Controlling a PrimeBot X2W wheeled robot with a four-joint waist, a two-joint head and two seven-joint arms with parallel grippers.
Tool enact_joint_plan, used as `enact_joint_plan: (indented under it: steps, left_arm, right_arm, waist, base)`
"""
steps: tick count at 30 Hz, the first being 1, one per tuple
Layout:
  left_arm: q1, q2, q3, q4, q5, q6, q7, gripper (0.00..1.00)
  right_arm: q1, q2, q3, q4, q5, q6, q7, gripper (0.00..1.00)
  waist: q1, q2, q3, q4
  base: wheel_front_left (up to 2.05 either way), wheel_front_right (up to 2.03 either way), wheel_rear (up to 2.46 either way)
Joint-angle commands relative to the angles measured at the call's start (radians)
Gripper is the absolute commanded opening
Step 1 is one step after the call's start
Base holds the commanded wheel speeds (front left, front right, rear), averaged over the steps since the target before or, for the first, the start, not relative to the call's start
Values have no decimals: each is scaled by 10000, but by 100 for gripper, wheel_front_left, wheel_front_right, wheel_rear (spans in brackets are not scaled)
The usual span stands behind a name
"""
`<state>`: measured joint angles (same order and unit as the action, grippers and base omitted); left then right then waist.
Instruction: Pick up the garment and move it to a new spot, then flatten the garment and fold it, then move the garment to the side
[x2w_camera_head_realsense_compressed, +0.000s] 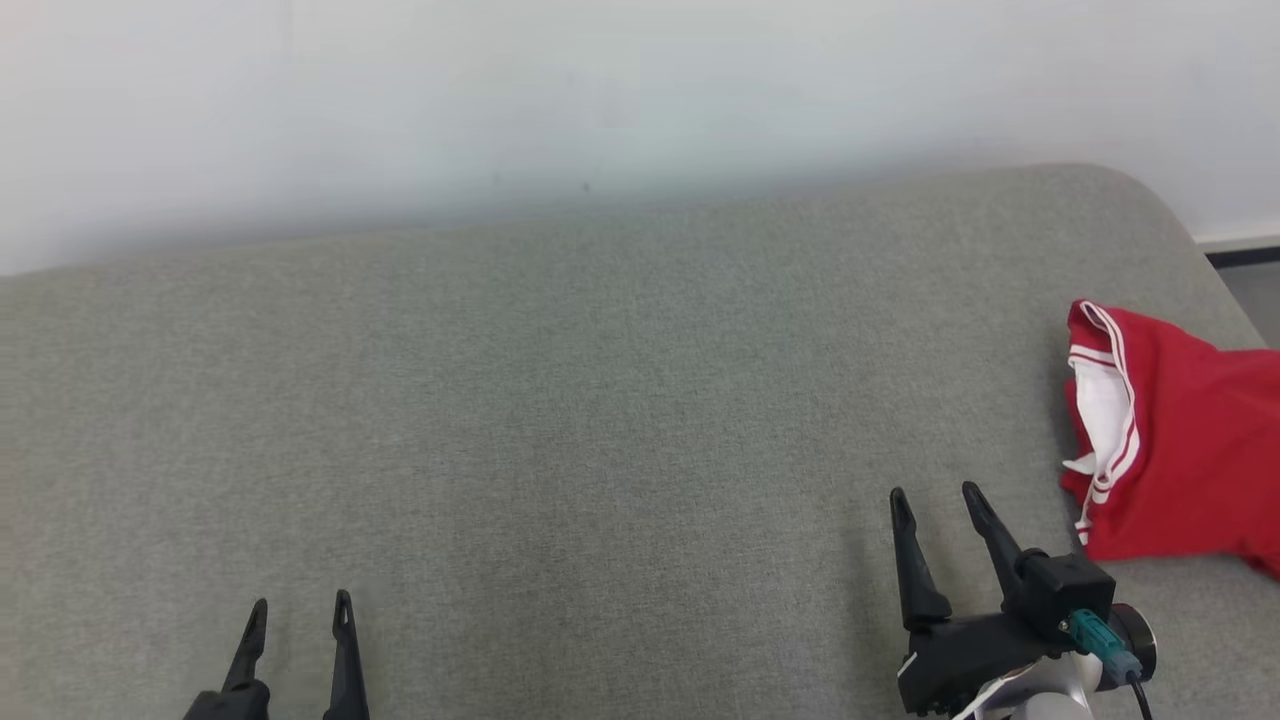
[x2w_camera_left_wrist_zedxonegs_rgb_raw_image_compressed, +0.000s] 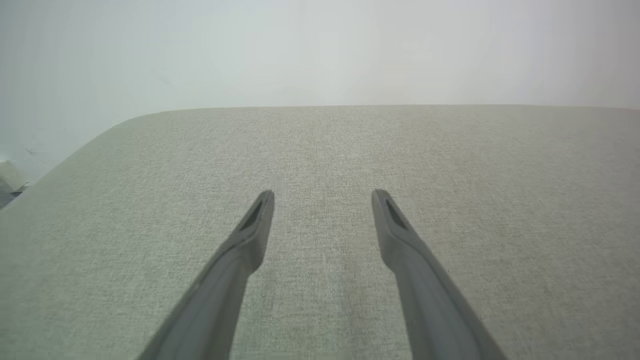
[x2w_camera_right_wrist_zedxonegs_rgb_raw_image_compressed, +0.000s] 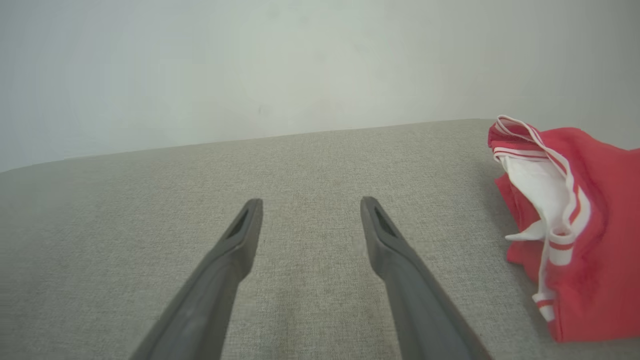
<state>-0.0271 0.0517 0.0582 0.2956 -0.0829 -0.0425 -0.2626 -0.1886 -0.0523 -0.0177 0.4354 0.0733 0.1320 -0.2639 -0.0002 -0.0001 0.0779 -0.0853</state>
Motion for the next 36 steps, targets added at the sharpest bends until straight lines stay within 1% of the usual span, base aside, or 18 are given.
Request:
enact_joint_plan:
  steps: [1,13,25,28,29,34,36]
  left_arm:
    - [135,-16,0,1,-58,55,-28,100]
    - [364,-17,161,-56,-332,-6,-28,100]
    - [396,-16,126,-60,-464,-79,-28,100]
    - [418,-16,80,-2,-665,-265,-28,100]
    - [269,-12,81,49,-595,-273,4,0]
    - [259,-70,111,478,-703,-285,131,0]
    - [178,-68,177,505,-1102,-302,281,0]
  right_arm:
    - [181,30,62,-54,100,-31,7,100]
    - [643,29,75,-294,383,-31,7,100]
    - [740,30,144,-368,495,-31,7,100]
    - [717,30,159,-350,506,-31,7,100]
    - [701,6,144,-290,476,0,1,0]
    - [910,6,108,112,591,0,63,0]
    - [865,6,36,96,1002,0,206,0]
  waist:
    - [2,1,-293,258]
    - [2,1,-599,316]
    - [2,1,-521,315]
    - [2,1,-507,317]
    - [2,0,-507,315]
    - [2,1,-507,318]
    - [2,1,-511,327]
  base:
    - [0,0,0]
    - [0,0,0]
    - [0,0,0]
    - [0,0,0]
    - [0,0,0]
    - [0,0,0]
    - [0,0,0]
